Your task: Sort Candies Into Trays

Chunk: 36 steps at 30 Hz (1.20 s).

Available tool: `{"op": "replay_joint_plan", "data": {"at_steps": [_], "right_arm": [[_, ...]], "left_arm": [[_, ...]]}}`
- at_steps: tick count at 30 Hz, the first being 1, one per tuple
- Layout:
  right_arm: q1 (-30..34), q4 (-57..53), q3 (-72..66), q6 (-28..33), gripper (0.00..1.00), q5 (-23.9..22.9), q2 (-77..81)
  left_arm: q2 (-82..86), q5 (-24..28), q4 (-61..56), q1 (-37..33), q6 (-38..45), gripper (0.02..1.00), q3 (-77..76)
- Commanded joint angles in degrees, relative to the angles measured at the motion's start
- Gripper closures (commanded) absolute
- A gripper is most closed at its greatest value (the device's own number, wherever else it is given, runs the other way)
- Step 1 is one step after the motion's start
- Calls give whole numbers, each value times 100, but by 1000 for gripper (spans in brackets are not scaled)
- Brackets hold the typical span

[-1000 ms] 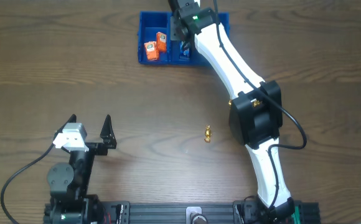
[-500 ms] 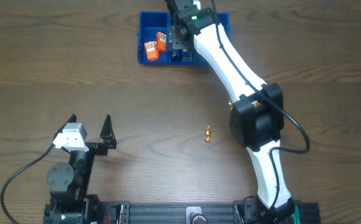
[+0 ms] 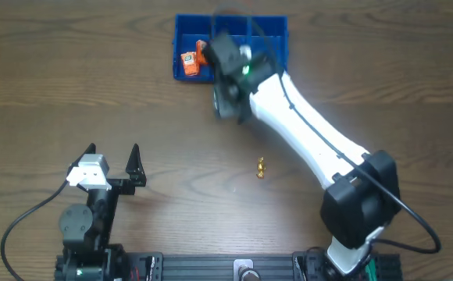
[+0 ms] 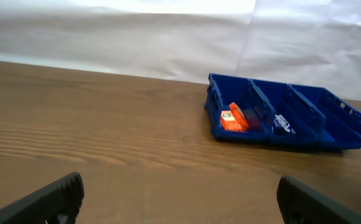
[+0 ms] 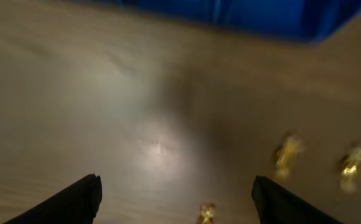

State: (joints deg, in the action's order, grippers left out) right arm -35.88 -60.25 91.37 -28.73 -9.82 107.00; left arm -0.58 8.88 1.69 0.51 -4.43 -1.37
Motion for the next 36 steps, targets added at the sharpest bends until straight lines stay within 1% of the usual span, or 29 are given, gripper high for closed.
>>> {"op": "replay_joint_plan", "data": {"at_steps": [1,3,7,13,24,36], "right_arm": [[-103,348,-1443,-551,196,321,-664],[-105,546,-1974,-581,194,531,-861],[-101,957,-2710,-581,196,728,-1027],[-70,1202,-3235,-584,196,960,-1029],[118,1598,-3646,-625,209,1016,-1034],[125,1759,-3668,-625,257,964,-907]], "left_arm": [[33,105,192,-22,61,20,107],[33,105,192,-22,61,20,107],[33,105,192,-22,61,20,107],[33,105,192,-22,61,20,107],[33,105,192,-22,61,20,107],[33,105,192,-22,61,20,107]]}}
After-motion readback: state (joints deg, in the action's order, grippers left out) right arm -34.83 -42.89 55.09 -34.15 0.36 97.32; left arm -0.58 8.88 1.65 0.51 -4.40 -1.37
